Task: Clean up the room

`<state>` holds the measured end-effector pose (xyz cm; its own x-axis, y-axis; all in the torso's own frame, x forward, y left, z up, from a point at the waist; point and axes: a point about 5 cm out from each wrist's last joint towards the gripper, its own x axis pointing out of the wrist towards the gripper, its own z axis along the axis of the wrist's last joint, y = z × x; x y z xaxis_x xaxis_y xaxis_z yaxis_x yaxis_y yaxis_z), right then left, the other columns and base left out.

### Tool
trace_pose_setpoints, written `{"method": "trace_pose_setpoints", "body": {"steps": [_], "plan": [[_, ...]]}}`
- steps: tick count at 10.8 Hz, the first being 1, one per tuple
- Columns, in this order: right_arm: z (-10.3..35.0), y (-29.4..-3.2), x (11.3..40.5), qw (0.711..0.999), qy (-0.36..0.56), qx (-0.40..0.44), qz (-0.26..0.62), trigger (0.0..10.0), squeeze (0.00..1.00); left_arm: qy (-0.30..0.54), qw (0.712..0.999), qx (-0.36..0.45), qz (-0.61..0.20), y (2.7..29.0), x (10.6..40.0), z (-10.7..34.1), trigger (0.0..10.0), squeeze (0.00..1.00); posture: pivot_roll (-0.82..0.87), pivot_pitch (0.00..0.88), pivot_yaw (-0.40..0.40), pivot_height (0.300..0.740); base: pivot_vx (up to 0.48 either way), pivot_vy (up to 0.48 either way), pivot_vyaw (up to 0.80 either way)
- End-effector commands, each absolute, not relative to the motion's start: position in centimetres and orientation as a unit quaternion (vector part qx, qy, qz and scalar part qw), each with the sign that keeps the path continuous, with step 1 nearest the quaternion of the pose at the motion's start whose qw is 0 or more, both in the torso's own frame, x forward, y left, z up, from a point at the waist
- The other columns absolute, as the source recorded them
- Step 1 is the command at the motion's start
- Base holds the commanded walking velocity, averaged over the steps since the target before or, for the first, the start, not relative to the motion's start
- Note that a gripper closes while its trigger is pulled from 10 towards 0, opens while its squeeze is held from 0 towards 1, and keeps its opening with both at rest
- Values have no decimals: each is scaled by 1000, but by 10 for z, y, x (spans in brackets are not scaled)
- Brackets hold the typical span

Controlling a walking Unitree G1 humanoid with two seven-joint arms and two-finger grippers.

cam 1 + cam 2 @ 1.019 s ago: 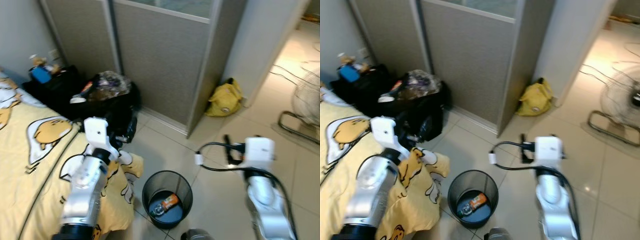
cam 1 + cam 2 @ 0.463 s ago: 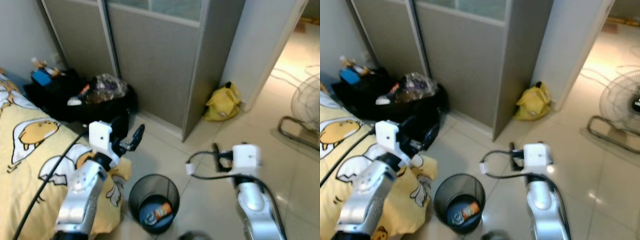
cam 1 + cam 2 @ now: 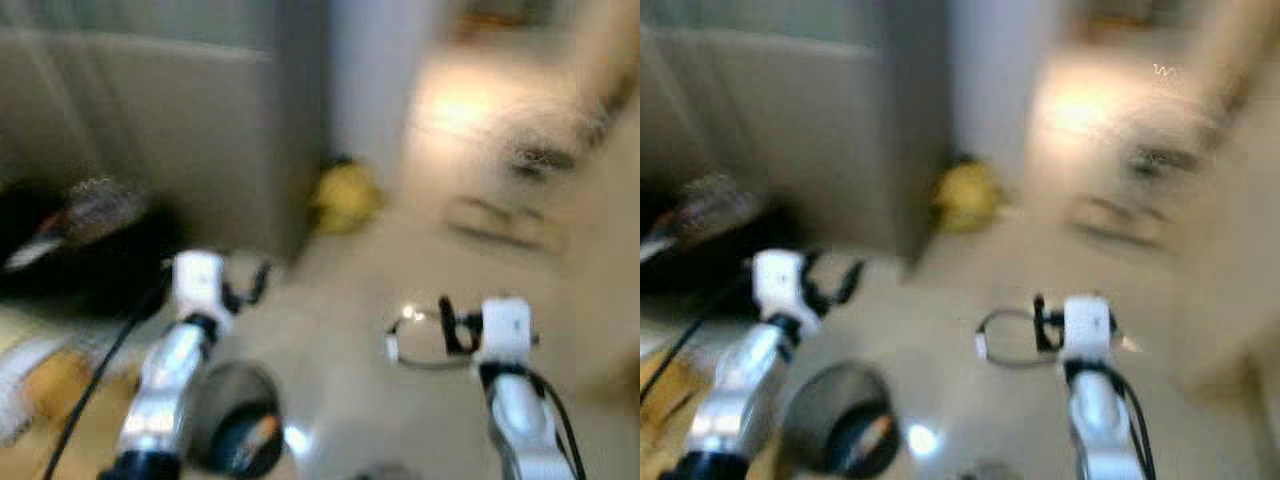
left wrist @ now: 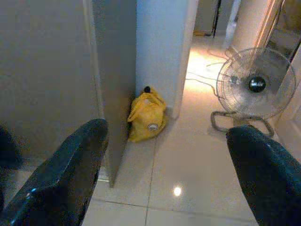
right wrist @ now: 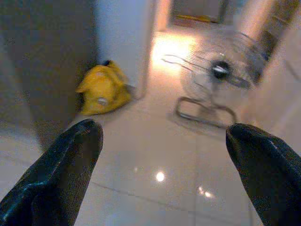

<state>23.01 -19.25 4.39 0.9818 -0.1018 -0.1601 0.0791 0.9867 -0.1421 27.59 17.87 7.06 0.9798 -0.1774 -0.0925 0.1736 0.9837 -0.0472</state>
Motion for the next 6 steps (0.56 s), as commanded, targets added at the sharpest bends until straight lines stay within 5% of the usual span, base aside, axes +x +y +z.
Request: {"method": "trace_pose_setpoints", "body": {"steps": [1, 2, 3, 6], "plan": [[54, -195, 234, 995, 57, -62, -46, 10000, 424, 54, 996, 31, -60, 191, 267, 61, 10000, 0, -234, 0, 76, 735, 0, 0, -719], [63, -195, 235, 996, 34, -73, -38, 10000, 420, 26, 987, 153, -49, 198, 245, 58, 10000, 0, -248, 0, 87, 735, 0, 0, 0], [65, -195, 235, 996, 24, -76, -35, 10000, 412, -18, 982, 190, -1, 204, 230, 66, 10000, 0, -247, 0, 90, 735, 0, 0, 0], [52, -189, 227, 996, 38, -72, -31, 10000, 412, 10, 998, 23, -58, 163, 248, 66, 10000, 0, -246, 0, 85, 735, 0, 0, 0]]}}
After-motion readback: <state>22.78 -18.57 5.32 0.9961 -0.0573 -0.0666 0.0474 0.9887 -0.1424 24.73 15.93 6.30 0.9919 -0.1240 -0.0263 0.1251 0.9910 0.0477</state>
